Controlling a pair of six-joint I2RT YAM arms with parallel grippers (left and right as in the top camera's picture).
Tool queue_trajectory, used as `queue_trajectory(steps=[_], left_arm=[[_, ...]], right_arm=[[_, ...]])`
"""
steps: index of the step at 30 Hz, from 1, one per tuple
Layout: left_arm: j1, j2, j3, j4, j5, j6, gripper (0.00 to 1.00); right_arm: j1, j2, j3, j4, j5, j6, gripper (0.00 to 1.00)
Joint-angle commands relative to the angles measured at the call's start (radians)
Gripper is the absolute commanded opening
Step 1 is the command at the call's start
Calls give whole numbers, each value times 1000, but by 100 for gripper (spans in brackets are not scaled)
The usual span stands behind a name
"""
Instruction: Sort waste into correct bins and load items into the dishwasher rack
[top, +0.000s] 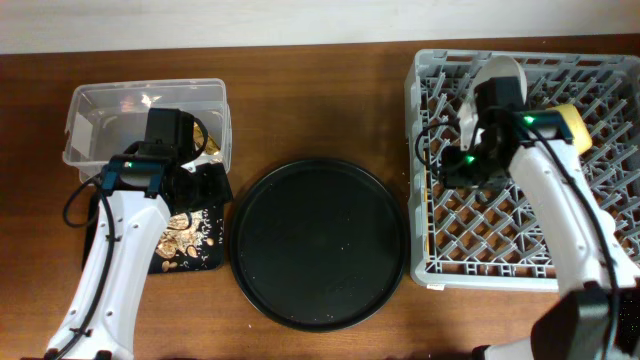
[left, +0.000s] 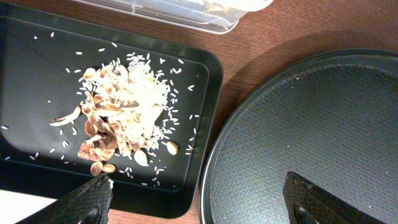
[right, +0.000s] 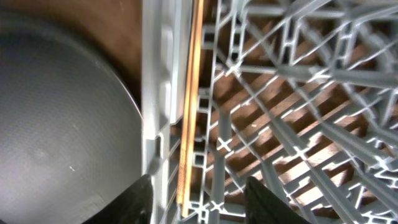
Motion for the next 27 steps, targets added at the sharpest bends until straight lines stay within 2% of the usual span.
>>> queue_trajectory(steps=[1,5,8,10,13,14,15,17,19,27], left_arm=[[3,-10,-3,-2,-11,-5,96],[3,-10,-3,-114,0,13,99],[3,-11,-5,-229,0,13,99],[-2,-37,-42,-252,1,37,99],[-64,-174,-158,-151,8,88,99],[-86,-223,-193,-116,8,90,99],[-121,-304,-248,-47,4,101,99],[-162,-439,-348,60,-31,100,99],[-164,-531,-409,97,-29,99,99],[-164,-558,-415,93,-30,100,99]], right_arm=[[-47,-44,32,-19,1,-1,55],[-67,-54,30,-179,-6,-1,55],[-67,-120,0,-215,-6,-1,55],[-67,-232,-60,-184,-6,-1,55],[-67,-512,-257,-19,-6,-1,60],[-67,-590,-314,18,-6,-1,69],[-67,-695,-386,57,-2,-1,98],[-67,-823,-461,72,-2,-1,98],[-67,-902,-480,64,-3,-1,98],[-67,-911,-480,64,-2,-1,99]])
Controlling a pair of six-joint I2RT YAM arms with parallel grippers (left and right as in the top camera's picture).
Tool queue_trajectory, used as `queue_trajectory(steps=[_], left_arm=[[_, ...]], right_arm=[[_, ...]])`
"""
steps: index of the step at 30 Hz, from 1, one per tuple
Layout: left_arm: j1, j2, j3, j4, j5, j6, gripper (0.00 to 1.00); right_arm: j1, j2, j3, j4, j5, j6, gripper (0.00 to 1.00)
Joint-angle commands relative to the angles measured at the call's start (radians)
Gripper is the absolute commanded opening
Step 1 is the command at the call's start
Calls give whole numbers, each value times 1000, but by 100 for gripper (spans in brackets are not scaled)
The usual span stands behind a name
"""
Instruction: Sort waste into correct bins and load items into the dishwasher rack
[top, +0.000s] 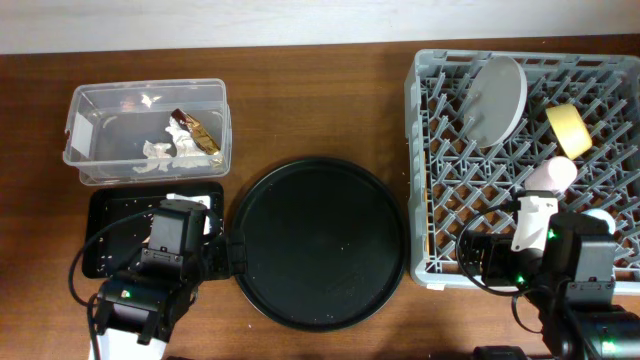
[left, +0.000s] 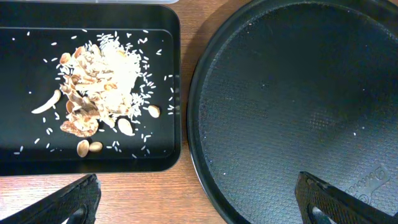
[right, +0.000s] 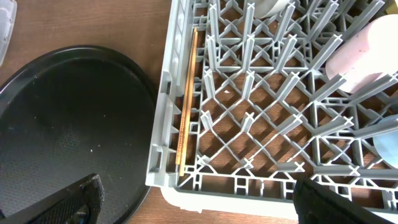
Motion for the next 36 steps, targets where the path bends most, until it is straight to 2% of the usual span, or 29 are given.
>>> queue_trajectory(steps=[1,18,25,28,34,36], left_arm=[[-2,-7,-9,2,-14,19,99],[-2,-8,-9,2,-14,20,99],[-2,-7,-9,2,-14,20,99],[-2,-8,-9,2,-14,19,99],[-2,-7,-9,2,-14,19,99],[-2,-7,-9,2,-14,20,100]], right_arm=[[-4,1,-8,2,1,-2,99],[-3,0,-8,2,1,-2,98],[-3,-140,-11,11,6,-2,98],[-3,-251,-113,183,5,-2,98],[-3,-562,-602,707,5,-2,98],[-3,-636,-741,832,5,-2,98]])
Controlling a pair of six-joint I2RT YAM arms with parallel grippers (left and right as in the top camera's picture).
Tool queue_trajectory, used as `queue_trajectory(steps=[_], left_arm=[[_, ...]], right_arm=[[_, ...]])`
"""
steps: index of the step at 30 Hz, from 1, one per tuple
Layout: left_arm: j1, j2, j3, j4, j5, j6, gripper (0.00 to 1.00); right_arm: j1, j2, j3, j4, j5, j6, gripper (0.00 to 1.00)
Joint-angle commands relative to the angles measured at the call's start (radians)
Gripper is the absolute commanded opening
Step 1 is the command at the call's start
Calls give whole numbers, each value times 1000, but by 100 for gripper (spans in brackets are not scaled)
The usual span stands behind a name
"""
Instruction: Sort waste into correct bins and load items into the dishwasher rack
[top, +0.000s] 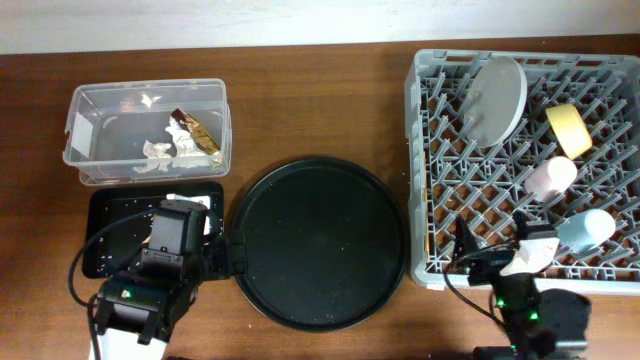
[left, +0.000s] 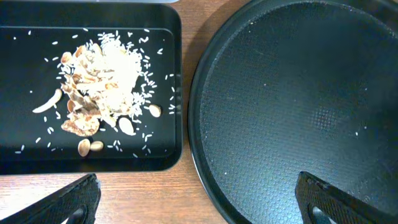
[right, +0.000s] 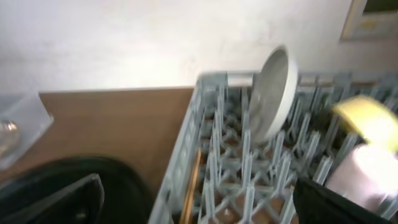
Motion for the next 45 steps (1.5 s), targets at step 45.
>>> queue_trajectory(steps=[45], left_arm=[[158,-846,-793,1007,43,124,99]], right_arm=[[-3,-137,-323,257,4,-1,98]])
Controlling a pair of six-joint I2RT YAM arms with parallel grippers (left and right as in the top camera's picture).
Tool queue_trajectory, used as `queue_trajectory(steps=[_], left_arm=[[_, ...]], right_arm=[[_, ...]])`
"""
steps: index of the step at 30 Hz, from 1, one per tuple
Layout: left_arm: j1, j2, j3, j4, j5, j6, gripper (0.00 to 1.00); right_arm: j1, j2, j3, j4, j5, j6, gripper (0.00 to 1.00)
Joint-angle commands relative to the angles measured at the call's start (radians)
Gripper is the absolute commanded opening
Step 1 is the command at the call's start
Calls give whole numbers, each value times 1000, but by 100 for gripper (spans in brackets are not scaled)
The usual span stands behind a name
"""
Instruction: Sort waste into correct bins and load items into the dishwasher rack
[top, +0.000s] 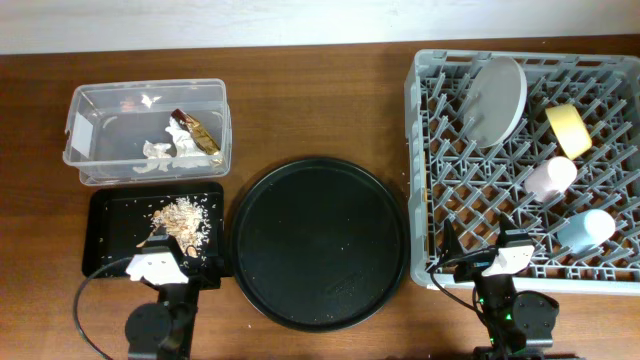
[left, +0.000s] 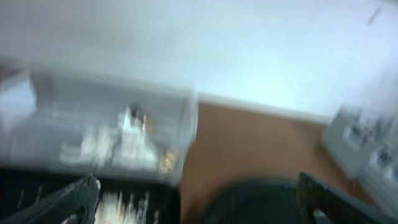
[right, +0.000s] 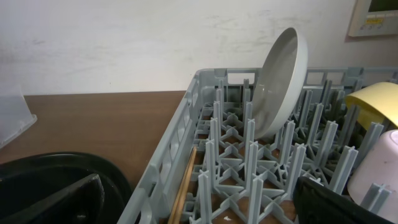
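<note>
Both arms sit low at the table's front edge. My left gripper is open and empty, in front of the small black tray of rice and nut scraps. Its wrist view is blurred, with the clear bin ahead. My right gripper is open and empty at the front left corner of the grey rack. In the rack are a grey plate on edge, a yellow cup, a pink cup, a blue cup and a wooden chopstick along its left wall.
The clear bin at the back left holds crumpled wrappers. A large round black tray lies between the scrap tray and the rack, with nothing on it.
My left arm has drawn back to the front edge, and its camera now looks level across the table instead of down on the scrap tray. The right arm has barely shifted; its view is sharp now.
First my left gripper hung over the scrap tray by the bin and my right gripper was over the rack near the plate. Then both were back toward the front, open and empty. The right wrist then looked level over the rack, and now the left looks level too.
</note>
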Motion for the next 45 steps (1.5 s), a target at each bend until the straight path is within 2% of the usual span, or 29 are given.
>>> queue_trajectory(steps=[1,2,4,5,45], left_arm=[[6,-60,-122,199,14,101,99],[6,-73,-152,196,14,113,99],[6,-103,-152,51,14,113,99],[6,-115,-152,32,22,113,99],[6,-114,-152,28,34,113,99]], right_arm=[[-3,-7,-8,-1,2,-1,98],[-3,-7,-8,-1,1,-1,98],[-3,-7,-8,-1,2,-1,98],[-3,-7,-8,-1,1,-1,98],[-3,-7,-8,-1,2,-1,98]])
